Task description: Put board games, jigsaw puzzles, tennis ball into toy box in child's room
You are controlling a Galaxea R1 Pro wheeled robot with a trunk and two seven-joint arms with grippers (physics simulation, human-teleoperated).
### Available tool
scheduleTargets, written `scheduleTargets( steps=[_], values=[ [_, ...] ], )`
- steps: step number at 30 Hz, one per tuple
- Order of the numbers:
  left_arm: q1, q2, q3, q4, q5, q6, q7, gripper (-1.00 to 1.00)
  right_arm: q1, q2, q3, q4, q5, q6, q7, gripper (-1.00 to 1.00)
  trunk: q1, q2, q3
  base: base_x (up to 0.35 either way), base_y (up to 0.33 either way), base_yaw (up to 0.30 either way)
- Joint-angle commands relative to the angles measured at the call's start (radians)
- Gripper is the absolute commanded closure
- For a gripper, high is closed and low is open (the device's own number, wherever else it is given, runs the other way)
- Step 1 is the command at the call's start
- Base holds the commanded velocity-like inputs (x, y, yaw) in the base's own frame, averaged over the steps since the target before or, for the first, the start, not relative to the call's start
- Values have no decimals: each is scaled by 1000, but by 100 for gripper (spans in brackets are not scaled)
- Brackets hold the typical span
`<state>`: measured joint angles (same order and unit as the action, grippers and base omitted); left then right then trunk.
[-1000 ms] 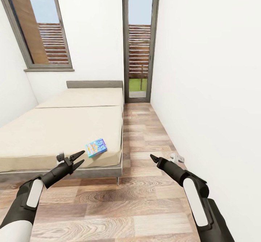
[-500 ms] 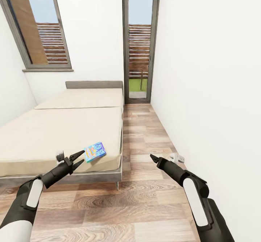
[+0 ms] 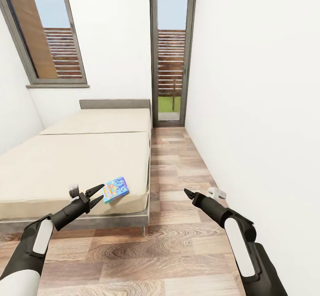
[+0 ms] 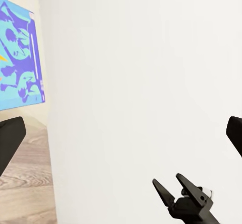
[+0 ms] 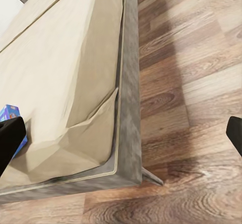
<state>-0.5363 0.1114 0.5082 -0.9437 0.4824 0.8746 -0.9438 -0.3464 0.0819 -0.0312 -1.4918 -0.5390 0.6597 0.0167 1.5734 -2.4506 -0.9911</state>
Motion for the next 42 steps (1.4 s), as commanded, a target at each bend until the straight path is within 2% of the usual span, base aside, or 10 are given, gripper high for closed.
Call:
scheduleTargets(
  steps=[1,14,21,42],
  values=[
    [-1,0,1,0,1,6,-3,-100,0,1,-3,-1,-2,6,2,-100,0,0,-1,5,0,0],
    [-1,0,3,0,2,9,-3,-100,-1,1,-3,0,-2,6,2,-100,0,0,-1,1,0,0],
    [-1,1,3,0,2,9,-3,-100,-1,2,-3,1,-2,6,2,-100,27,-49,-23,0,0,0],
    [-1,-1,2,0,1,8,1,-100,0,1,-4,1,-2,6,2,-100,36,-54,-104,0,0,0]
  ],
)
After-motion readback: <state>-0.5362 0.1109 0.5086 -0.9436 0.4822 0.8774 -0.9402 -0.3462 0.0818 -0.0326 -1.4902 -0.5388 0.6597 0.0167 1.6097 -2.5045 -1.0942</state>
